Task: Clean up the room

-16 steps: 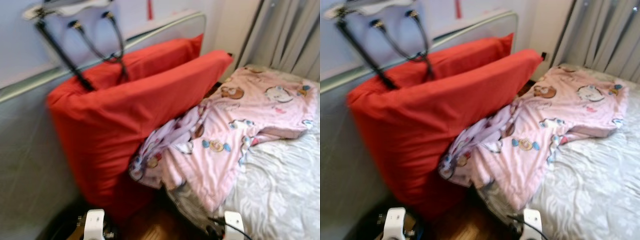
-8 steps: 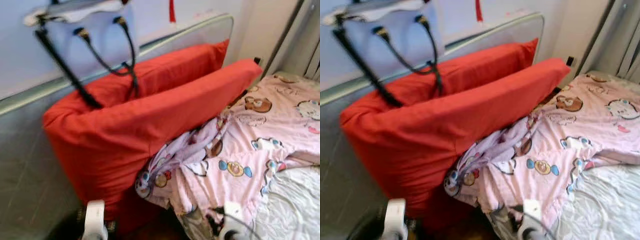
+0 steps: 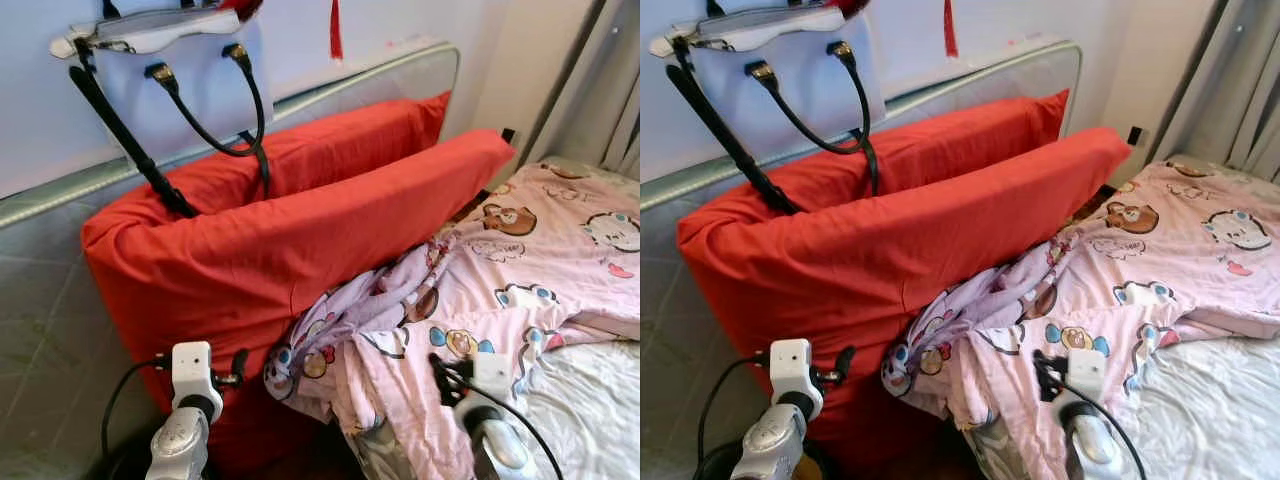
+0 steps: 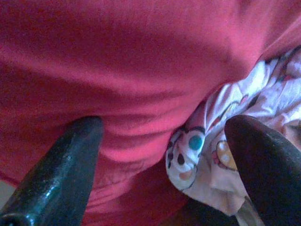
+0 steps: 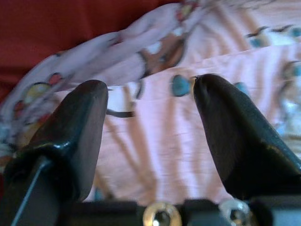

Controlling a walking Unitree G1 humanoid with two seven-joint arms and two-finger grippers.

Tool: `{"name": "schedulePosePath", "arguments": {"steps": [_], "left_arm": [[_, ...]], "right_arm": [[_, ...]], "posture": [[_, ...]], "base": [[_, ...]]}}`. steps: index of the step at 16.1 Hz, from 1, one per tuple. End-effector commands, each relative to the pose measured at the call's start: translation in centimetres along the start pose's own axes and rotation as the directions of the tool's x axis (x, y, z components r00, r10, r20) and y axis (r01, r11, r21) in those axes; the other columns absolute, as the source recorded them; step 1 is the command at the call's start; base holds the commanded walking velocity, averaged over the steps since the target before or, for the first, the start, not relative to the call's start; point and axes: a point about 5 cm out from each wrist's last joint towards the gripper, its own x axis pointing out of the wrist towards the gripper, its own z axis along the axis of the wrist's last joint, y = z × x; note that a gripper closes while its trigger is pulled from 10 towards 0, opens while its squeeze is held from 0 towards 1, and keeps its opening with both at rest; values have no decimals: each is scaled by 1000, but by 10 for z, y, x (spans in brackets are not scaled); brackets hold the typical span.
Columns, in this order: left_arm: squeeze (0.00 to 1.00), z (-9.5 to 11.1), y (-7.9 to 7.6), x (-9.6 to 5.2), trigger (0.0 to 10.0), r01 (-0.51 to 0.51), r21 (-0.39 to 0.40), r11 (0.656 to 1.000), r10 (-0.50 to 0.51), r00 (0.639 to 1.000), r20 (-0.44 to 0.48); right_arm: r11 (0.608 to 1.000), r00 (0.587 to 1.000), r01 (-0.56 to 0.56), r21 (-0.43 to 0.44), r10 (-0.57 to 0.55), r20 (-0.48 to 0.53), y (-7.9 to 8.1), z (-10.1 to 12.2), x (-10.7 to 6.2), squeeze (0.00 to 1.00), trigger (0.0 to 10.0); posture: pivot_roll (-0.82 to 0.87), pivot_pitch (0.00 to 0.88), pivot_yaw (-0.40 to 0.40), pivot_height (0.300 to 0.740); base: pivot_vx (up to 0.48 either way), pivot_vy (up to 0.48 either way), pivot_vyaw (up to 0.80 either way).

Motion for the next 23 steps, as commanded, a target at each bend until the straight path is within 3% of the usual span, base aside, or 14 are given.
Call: {"name": "schedulePosePath", "arguments": {"steps": [1,9,14,20,23], "left_arm": [[0,6,1,0,10000,3,0,1000,-3,999,43],[0,18,-9,1,10000,48,13,999,-49,993,104],[0,18,-7,0,10000,45,17,999,-46,995,94],[0,16,-9,-2,10000,50,20,999,-52,995,82],[0,14,-10,-3,10000,51,17,999,-52,996,77]], "right_arm": [[1000,999,16,-22,-15,41,-2,7,1,0,10000],[998,996,32,-51,-28,86,0,9,-3,0,10000],[998,999,19,-68,-16,38,8,3,-3,0,10000],[998,998,-4,-63,7,56,16,6,-2,0,10000],[997,1000,-10,-71,10,6,19,0,-1,0,10000]], "posture": [[-41,0,7,740],[-41,0,3,710],[-36,0,-2,705],[-32,0,-6,690],[-31,0,-7,675]], "base": [[0,0,0],[0,0,0],[0,0,0],[0,0,0],[0,0,0]]}}
